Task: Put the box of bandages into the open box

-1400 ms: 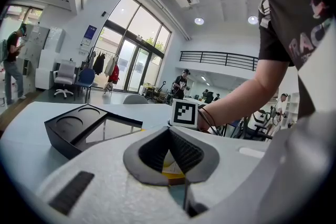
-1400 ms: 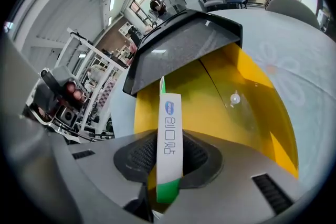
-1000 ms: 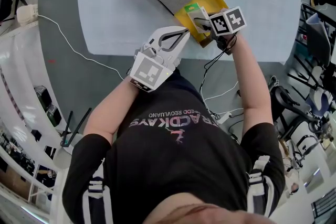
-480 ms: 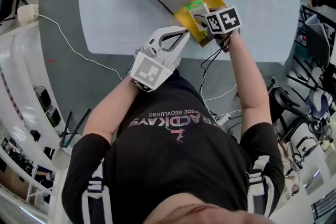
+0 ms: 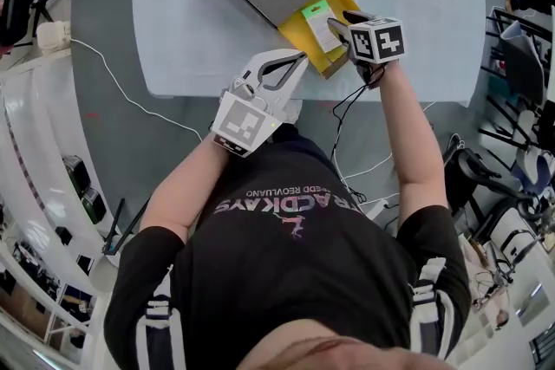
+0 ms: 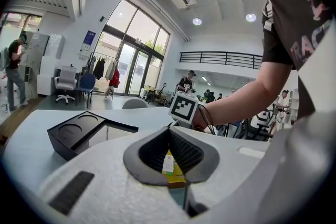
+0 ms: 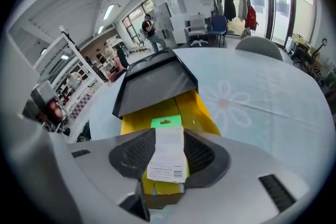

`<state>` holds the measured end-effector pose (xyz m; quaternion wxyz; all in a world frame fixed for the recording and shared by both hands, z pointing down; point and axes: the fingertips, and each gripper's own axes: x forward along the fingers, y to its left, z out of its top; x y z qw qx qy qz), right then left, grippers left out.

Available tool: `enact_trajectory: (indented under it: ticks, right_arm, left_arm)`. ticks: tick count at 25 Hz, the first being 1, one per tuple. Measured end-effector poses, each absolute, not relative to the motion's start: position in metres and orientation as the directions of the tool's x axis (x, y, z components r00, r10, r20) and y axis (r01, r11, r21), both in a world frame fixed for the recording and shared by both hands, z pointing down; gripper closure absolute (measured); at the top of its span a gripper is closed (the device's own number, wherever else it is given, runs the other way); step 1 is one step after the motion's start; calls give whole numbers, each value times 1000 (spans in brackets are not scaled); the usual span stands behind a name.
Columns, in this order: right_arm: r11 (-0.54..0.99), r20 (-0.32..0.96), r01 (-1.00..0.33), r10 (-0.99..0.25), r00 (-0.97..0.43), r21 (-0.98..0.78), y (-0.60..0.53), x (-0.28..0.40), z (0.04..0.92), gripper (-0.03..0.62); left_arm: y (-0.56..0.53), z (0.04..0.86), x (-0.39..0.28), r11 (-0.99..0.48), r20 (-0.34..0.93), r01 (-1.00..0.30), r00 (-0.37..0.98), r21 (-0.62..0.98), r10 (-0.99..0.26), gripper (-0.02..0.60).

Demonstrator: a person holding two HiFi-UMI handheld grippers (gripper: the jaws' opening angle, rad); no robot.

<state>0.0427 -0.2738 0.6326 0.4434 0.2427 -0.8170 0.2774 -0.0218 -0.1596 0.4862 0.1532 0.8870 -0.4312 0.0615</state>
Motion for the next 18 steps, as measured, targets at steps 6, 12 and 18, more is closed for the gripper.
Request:
enact_trajectory:
  ticks: [6, 12, 18]
  right_arm:
    - [790, 603, -577, -360, -712, -209, -272, 31, 541, 579]
    - [782, 374, -591, -497, -783, -197, -249, 54, 441, 582]
    - [800, 188, -572, -543, -819, -183, -207, 87, 362, 582]
  left_arm:
    - [-162, 461, -17, -560, 221, -806, 591, 190, -776, 565]
    - [-158, 420, -5, -514, 186, -840, 541, 174, -820, 565]
    - [-144, 377, 17, -504, 126, -848, 525, 163, -842, 566]
